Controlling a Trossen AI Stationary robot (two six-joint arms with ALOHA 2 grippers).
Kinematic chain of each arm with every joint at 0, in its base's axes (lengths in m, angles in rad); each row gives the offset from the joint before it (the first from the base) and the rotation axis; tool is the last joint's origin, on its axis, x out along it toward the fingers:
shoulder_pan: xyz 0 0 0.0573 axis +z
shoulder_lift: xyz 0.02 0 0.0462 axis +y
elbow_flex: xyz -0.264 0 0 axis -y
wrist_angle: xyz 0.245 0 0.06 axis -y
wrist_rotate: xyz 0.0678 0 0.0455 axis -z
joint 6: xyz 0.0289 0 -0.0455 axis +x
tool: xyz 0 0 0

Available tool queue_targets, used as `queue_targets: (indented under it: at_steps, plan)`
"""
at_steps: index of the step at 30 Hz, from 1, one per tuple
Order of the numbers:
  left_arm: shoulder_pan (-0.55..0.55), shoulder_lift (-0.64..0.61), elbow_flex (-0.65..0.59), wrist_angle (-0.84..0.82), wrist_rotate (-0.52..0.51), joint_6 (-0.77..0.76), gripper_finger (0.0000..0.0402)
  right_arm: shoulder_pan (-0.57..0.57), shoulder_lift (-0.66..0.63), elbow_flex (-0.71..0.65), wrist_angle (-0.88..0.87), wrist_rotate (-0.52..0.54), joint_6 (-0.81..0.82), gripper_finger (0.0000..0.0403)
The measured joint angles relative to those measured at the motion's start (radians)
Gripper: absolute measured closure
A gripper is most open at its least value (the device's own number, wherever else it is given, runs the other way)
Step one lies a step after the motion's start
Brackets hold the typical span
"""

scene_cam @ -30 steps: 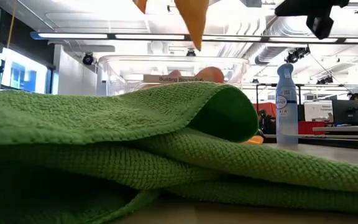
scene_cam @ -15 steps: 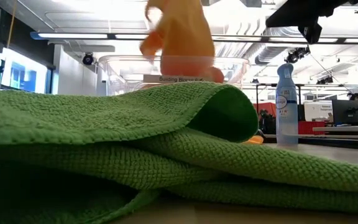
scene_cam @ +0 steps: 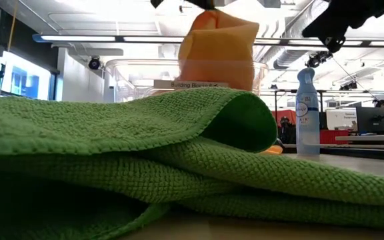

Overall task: Sort microfiber towel by color & place in baskets
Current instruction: Put the yellow microfiber cloth into the top transparent bin

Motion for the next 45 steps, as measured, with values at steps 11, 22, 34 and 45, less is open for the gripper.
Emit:
queue_targets:
  at_steps: [11, 22, 34, 45]
  plan:
    - [0.001, 0.243, 0.310, -0.751, 0.076, -0.664, 0.0401, -0.117, -0.105, 0.000, -0.163, -0.200, -0.107, 0.0403]
    - [0.014, 0.262, 0.294, -0.806, 0.128, -0.902, 0.0401, -0.120, -0.062, 0.000, -0.162, -0.338, -0.178, 0.0403]
    - [0.051, 0.363, 0.295, -0.598, 0.223, -0.908, 0.0401, -0.119, -0.051, 0.000, -0.161, -0.359, -0.186, 0.0403]
    - [0.086, 0.554, 0.294, -0.588, 0.428, -0.978, 0.0401, -0.119, -0.050, 0.000, -0.161, -0.359, -0.186, 0.0403]
